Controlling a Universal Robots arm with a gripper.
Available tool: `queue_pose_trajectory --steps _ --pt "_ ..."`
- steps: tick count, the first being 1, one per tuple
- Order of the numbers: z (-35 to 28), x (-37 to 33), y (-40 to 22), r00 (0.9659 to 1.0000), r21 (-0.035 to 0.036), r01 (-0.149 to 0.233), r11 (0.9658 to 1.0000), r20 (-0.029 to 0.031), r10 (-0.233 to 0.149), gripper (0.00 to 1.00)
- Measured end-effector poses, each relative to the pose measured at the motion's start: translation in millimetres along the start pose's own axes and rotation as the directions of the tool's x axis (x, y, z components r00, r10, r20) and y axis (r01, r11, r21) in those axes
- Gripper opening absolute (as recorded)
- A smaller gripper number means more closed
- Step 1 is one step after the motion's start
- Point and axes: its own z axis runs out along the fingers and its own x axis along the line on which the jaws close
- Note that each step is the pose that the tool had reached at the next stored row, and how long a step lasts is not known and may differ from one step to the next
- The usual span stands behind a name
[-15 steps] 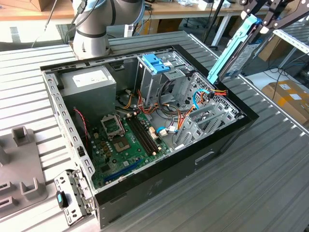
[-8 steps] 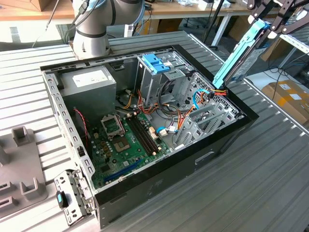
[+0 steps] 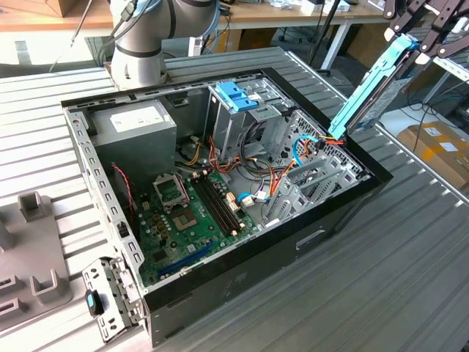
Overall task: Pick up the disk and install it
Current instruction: 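Pick up the disk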
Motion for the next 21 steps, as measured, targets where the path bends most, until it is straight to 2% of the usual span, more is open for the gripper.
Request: queue_pose_trajectory --steps 6,12,14,18,20,21 --pt "-1.0 15.2 -1.2 1.0 0.0 0.0 1.0 0.0 0.0 0.37" --pt "-1.7 24.8 -2.4 1.0 0.0 0.0 1.0 -0.0001 0.0 0.37" --pt "-1.8 27.3 -3.6 1.0 0.0 0.0 1.0 -0.0001 0.0 0.37" --pt "-2.1 27.9 -9.7 1.0 0.0001 -0.001 1.0 0.0 0.001 0.37" --pt "-1.9 28.0 -10.6 0.9987 0.0034 -0.051 0.9987 0.0026 0.051 0.37" --pt "-1.7 28.0 -10.6 0.9966 0.0054 -0.082 0.9966 0.0042 0.082 0.37"
